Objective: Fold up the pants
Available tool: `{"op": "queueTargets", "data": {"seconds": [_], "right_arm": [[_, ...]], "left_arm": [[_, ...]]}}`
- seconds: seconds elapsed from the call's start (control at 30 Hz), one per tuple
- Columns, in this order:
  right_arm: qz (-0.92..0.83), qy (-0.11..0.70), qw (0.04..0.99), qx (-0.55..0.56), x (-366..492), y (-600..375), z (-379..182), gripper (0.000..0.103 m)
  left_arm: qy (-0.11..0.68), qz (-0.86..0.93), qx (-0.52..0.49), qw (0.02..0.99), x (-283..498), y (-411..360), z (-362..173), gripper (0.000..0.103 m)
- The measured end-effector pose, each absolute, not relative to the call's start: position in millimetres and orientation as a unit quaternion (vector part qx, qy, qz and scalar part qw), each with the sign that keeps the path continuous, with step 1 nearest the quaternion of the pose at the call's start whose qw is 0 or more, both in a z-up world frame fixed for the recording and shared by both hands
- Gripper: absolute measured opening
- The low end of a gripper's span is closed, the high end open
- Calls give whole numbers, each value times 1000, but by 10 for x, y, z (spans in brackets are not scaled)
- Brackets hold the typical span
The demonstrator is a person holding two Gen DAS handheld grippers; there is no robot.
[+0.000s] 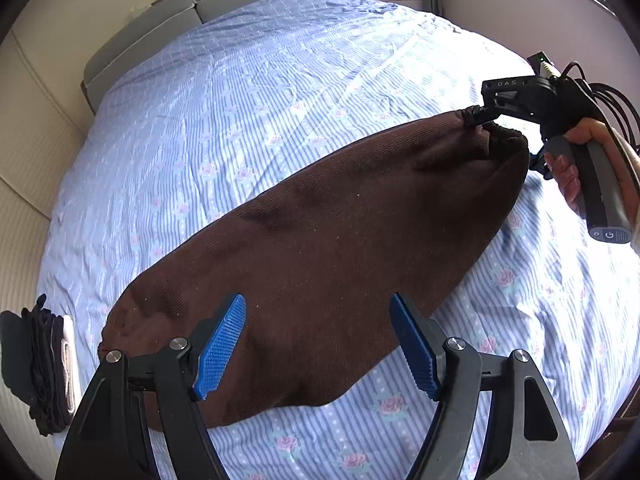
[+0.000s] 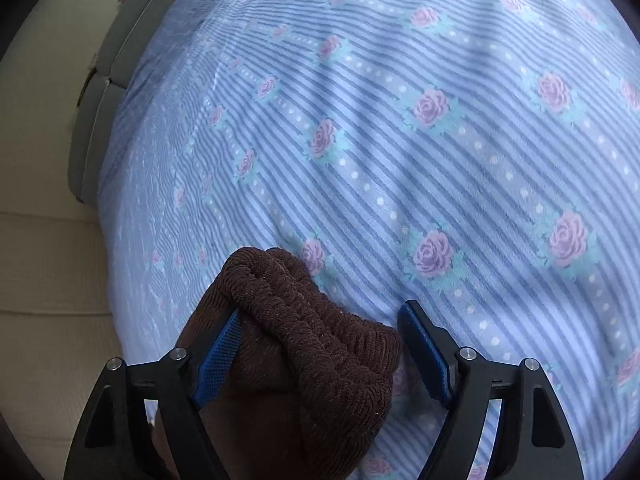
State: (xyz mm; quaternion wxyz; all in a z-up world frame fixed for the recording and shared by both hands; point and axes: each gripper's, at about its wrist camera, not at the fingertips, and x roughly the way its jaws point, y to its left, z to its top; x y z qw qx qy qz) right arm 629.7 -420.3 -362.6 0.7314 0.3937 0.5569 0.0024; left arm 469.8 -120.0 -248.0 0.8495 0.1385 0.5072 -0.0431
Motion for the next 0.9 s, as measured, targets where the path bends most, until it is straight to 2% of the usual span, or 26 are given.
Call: {"op": "queueTargets", "data": {"seconds": [0.1, 0.27, 0.43, 0.5, 0.63, 0.77, 0.9], "right_arm": [[-5, 563, 728, 391, 6322, -4160, -3677, 78], [-9, 568, 732, 376, 6366, -4064, -3674, 69], [9, 560, 735, 382, 6344, -4027, -3585, 49], [16, 545, 736, 402, 6308, -4036, -3475, 45], [25, 508, 764, 398, 6214, -3971, -3084, 43], [18, 499, 798, 337, 6148, -3805, -2746, 43], [23, 497, 800, 334, 6135, -3798, -2660, 43]], "left_arm": [[509, -44, 138, 849, 4730, -1213, -2528, 74], [529, -45, 104, 841, 4757, -1153, -2617, 73], [537, -59, 88, 837, 4769, -1202, -2615, 73], [536, -67, 92, 837, 4781, -1239, -2605, 72], [543, -75, 70, 834, 4869, -1254, -2642, 67], [578, -82, 27, 811, 5069, -1272, -2902, 54], [611, -79, 37, 787, 5204, -1382, -3256, 54]]}}
